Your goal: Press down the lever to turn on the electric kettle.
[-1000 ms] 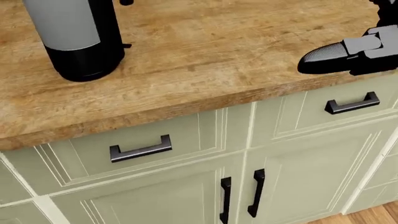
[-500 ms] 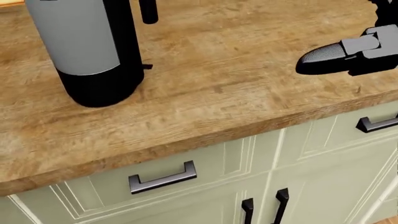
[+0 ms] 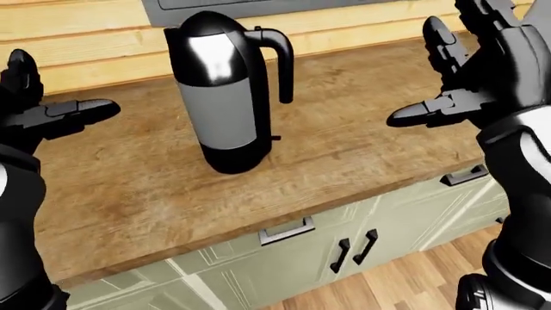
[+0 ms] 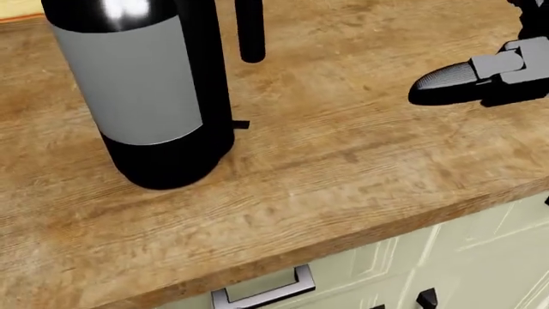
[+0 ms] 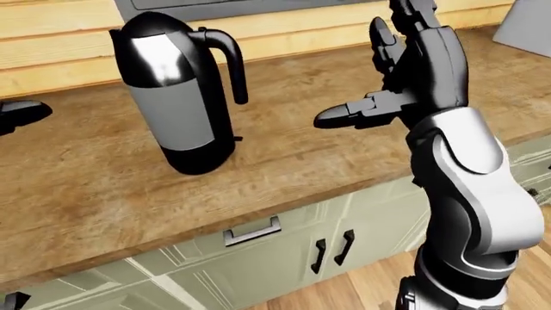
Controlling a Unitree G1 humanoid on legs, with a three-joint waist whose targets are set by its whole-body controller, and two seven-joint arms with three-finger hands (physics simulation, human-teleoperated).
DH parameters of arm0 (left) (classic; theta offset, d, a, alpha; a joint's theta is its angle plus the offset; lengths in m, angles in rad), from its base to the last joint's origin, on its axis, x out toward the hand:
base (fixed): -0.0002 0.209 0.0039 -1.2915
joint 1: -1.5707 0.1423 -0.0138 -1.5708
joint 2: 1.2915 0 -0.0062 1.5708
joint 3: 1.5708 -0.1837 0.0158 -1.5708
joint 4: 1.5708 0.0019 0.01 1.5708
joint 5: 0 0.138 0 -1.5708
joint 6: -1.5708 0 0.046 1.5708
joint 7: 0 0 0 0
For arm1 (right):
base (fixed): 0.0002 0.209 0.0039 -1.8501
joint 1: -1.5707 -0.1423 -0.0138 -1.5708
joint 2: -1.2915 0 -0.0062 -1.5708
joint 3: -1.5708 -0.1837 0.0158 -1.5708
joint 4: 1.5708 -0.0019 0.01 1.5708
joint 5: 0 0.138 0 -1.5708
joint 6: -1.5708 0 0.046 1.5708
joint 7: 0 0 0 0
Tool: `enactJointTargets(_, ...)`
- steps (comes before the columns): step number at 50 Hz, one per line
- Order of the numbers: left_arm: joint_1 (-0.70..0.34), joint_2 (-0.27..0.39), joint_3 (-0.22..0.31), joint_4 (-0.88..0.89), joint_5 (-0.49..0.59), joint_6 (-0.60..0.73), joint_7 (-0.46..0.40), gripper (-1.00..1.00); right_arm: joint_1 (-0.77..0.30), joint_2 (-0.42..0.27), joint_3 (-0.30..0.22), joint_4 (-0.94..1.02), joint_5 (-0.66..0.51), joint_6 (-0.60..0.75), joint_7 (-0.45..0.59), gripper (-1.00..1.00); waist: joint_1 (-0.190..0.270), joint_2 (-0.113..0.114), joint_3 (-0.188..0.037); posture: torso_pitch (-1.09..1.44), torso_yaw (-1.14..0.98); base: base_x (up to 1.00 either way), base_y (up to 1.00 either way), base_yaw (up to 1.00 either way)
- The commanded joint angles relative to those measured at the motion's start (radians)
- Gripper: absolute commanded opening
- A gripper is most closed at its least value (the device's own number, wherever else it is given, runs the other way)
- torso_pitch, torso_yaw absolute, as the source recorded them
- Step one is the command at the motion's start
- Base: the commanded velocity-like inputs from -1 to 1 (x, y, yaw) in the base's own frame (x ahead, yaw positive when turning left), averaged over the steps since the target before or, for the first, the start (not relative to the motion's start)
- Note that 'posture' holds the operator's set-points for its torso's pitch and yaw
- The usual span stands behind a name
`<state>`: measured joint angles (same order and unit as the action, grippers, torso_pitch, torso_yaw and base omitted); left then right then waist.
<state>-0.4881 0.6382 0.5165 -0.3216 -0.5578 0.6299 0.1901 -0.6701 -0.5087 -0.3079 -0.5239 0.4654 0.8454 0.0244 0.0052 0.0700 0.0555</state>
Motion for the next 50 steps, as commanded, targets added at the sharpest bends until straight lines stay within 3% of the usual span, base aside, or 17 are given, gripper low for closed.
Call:
enactJointTargets(1,-0.033,0.019,0.001,-0.039,0.002,-0.029,-0.008,1.00,-0.035,-0.021,-0.032,-0.020,-0.009,-0.032,-0.005,1.00,-0.007,0.000,-0.028,0.00,0.00,0.17,0.18,0.00)
enactJointTargets(8,-0.033,0.016,0.002,-0.038,0.006,-0.028,-0.011,1.00,-0.053,-0.021,-0.034,0.017,-0.036,-0.036,-0.034,1.00,0.004,-0.063,-0.010,0.00,0.00,0.09,0.11,0.00)
enactJointTargets(10,-0.033,0.017,0.003,-0.039,0.006,-0.027,-0.011,1.00,-0.070,-0.021,-0.045,0.039,-0.017,-0.015,-0.058,1.00,0.013,-0.100,-0.017,0.00,0.00,0.00,0.00,0.00)
enactJointTargets(12,-0.032,0.016,0.003,-0.040,0.007,-0.028,-0.011,1.00,-0.070,-0.019,-0.047,0.042,-0.006,-0.002,-0.077,1.00,0.017,-0.082,-0.012,0.00,0.00,0.00,0.00,0.00)
enactJointTargets(16,-0.034,0.017,0.004,-0.040,0.006,-0.027,-0.011,1.00,-0.075,-0.033,-0.038,0.083,-0.024,-0.029,-0.098,1.00,0.013,-0.070,-0.027,0.00,0.00,0.00,0.00,0.00)
enactJointTargets(18,-0.035,0.018,0.005,-0.039,0.005,-0.027,-0.011,1.00,-0.082,-0.036,-0.026,0.108,-0.070,-0.044,-0.130,1.00,0.009,-0.066,-0.026,0.00,0.00,0.00,0.00,0.00)
enactJointTargets(26,-0.039,0.022,0.005,-0.043,0.001,-0.022,-0.007,1.00,-0.060,-0.048,-0.039,0.120,-0.045,-0.058,-0.107,1.00,-0.002,-0.055,-0.025,0.00,0.00,0.00,0.00,0.00)
enactJointTargets(27,-0.038,0.022,0.005,-0.044,0.001,-0.022,-0.007,1.00,-0.065,-0.038,-0.053,0.116,-0.022,-0.026,-0.117,1.00,0.010,-0.052,-0.042,0.00,0.00,0.00,0.00,0.48)
enactJointTargets(30,-0.039,0.022,0.004,-0.044,0.001,-0.022,-0.006,1.00,-0.063,-0.045,-0.047,0.114,-0.028,-0.040,-0.109,1.00,0.010,-0.057,-0.024,0.00,0.00,0.00,0.00,1.00)
enactJointTargets(33,-0.038,0.022,0.004,-0.043,0.001,-0.023,-0.007,1.00,-0.062,-0.046,-0.046,0.117,-0.032,-0.048,-0.109,1.00,0.016,-0.057,-0.021,0.00,0.00,0.00,0.00,1.00)
enactJointTargets(38,-0.036,0.022,0.005,-0.043,0.002,-0.024,-0.008,1.00,-0.059,-0.044,-0.052,0.113,-0.029,-0.046,-0.114,1.00,0.033,-0.079,-0.010,0.00,0.00,0.00,0.00,1.00)
enactJointTargets(40,-0.037,0.022,0.004,-0.042,0.002,-0.024,-0.008,1.00,-0.060,-0.045,-0.051,0.113,-0.027,-0.046,-0.115,1.00,0.038,-0.114,-0.008,0.00,0.00,0.00,0.00,1.00)
enactJointTargets(41,-0.035,0.021,0.004,-0.043,0.003,-0.025,-0.008,1.00,-0.060,-0.045,-0.050,0.115,-0.026,-0.045,-0.117,1.00,0.038,-0.146,-0.009,0.00,0.00,0.00,0.00,1.00)
enactJointTargets(43,-0.035,0.020,0.003,-0.041,0.005,-0.027,-0.010,1.00,-0.058,-0.043,-0.046,0.117,-0.033,-0.048,-0.125,1.00,0.025,-0.135,-0.005,0.00,0.00,0.00,0.00,1.00)
enactJointTargets(44,-0.035,0.019,0.003,-0.041,0.006,-0.027,-0.010,1.00,-0.059,-0.043,-0.044,0.121,-0.040,-0.052,-0.128,1.00,0.032,-0.140,-0.003,0.00,0.00,0.00,0.00,1.00)
enactJointTargets(45,-0.034,0.019,0.003,-0.041,0.007,-0.028,-0.011,1.00,-0.058,-0.047,-0.031,0.129,-0.070,-0.066,-0.136,1.00,0.021,-0.137,-0.012,0.00,0.00,0.00,0.00,0.65)
enactJointTargets(50,-0.035,0.018,0.003,-0.039,0.008,-0.029,-0.011,1.00,-0.064,-0.037,-0.048,0.123,-0.037,-0.004,-0.146,1.00,0.002,-0.093,0.006,0.00,0.00,0.00,0.00,0.00)
